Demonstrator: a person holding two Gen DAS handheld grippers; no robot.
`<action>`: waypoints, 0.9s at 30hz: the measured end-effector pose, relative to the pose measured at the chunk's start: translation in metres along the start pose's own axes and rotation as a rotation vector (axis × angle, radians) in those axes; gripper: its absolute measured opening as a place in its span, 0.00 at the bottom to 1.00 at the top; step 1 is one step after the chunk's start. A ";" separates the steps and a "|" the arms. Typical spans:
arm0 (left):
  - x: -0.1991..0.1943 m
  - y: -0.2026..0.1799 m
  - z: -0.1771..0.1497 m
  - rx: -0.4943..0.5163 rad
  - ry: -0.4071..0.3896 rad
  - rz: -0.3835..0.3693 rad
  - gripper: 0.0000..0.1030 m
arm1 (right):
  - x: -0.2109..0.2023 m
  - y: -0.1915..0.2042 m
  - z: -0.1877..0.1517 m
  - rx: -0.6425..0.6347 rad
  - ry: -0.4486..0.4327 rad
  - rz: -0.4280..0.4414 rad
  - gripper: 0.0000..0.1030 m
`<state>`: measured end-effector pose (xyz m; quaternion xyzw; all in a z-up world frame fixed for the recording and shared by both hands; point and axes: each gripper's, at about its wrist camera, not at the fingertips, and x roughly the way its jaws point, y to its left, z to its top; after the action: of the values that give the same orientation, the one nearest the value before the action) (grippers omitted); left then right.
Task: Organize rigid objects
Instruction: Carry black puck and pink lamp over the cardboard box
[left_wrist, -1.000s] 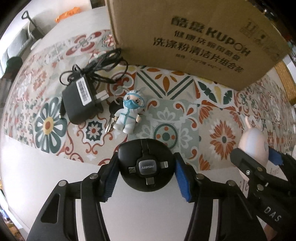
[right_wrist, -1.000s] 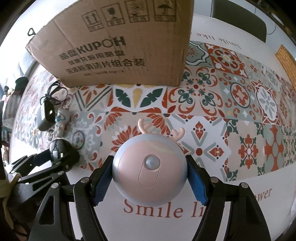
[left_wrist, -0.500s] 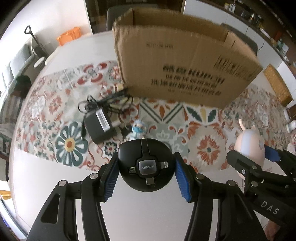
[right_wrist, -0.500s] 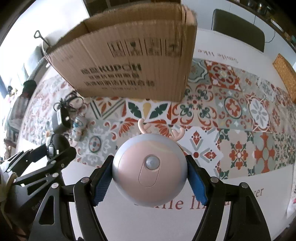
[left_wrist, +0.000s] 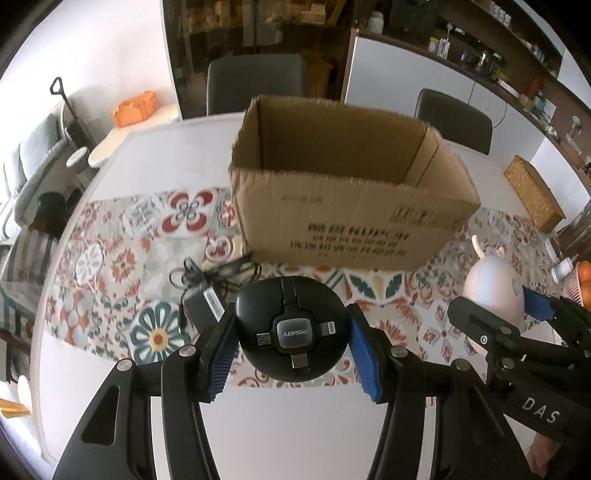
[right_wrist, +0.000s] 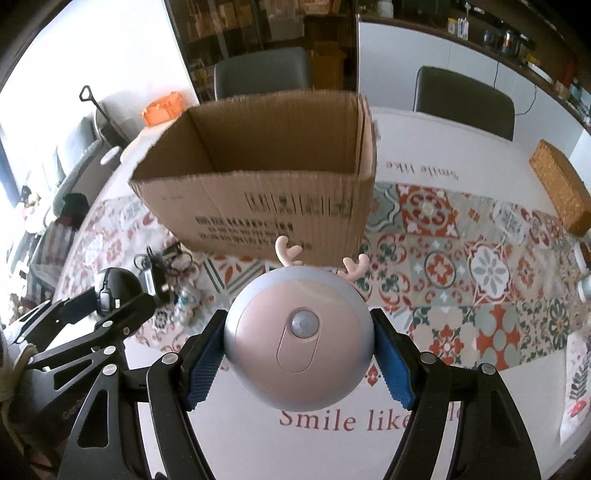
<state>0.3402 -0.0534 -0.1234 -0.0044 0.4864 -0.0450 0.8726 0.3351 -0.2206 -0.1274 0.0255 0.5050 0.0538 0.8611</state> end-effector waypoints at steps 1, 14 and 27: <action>-0.002 0.000 0.003 0.001 -0.008 -0.001 0.54 | -0.002 0.000 0.002 0.000 -0.006 0.001 0.72; -0.020 0.001 0.050 0.039 -0.100 -0.001 0.54 | -0.025 0.007 0.043 0.003 -0.110 0.012 0.72; -0.008 -0.001 0.099 0.065 -0.106 -0.030 0.54 | -0.020 0.001 0.086 0.011 -0.146 -0.016 0.72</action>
<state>0.4203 -0.0574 -0.0644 0.0143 0.4377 -0.0734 0.8960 0.4002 -0.2209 -0.0686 0.0303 0.4411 0.0422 0.8960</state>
